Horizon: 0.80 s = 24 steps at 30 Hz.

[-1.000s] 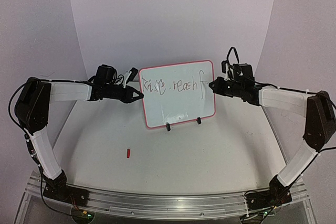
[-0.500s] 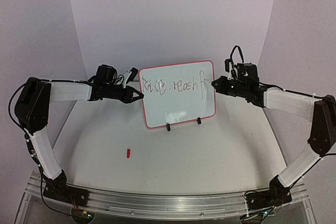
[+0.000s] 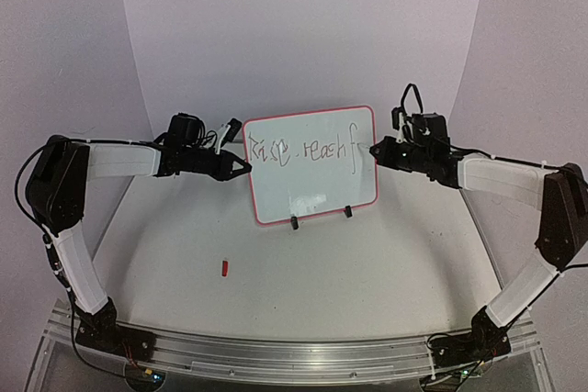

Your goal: Write a sentence on the whiteboard

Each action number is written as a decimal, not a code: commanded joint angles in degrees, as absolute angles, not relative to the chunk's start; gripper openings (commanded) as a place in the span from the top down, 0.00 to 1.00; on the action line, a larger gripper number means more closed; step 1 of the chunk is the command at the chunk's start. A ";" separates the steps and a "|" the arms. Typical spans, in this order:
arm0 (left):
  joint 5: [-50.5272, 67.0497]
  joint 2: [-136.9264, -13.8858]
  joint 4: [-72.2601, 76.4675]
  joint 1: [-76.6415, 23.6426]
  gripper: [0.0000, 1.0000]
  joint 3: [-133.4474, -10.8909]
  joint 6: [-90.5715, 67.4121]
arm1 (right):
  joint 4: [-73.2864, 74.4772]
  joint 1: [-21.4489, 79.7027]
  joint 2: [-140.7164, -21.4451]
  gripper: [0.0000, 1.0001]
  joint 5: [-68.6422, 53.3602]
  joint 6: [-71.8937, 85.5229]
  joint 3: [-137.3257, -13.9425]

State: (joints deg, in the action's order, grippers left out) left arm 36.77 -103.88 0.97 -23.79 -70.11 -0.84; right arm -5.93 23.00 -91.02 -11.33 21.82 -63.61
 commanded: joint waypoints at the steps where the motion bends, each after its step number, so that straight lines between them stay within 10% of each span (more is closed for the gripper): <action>1: 33.00 -102.83 -2.21 -23.74 1.00 -70.93 2.48 | -6.42 22.72 -92.47 1.00 -10.52 21.92 -65.44; 24: 32.91 -102.74 -2.41 -23.74 1.00 -71.10 2.64 | -1.85 22.68 -92.37 1.00 -7.78 19.85 -64.96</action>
State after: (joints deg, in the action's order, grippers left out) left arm 36.75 -103.88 0.95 -23.79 -70.11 -0.89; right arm -3.01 22.90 -93.82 -11.60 20.80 -64.60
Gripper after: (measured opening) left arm 0.045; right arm 0.065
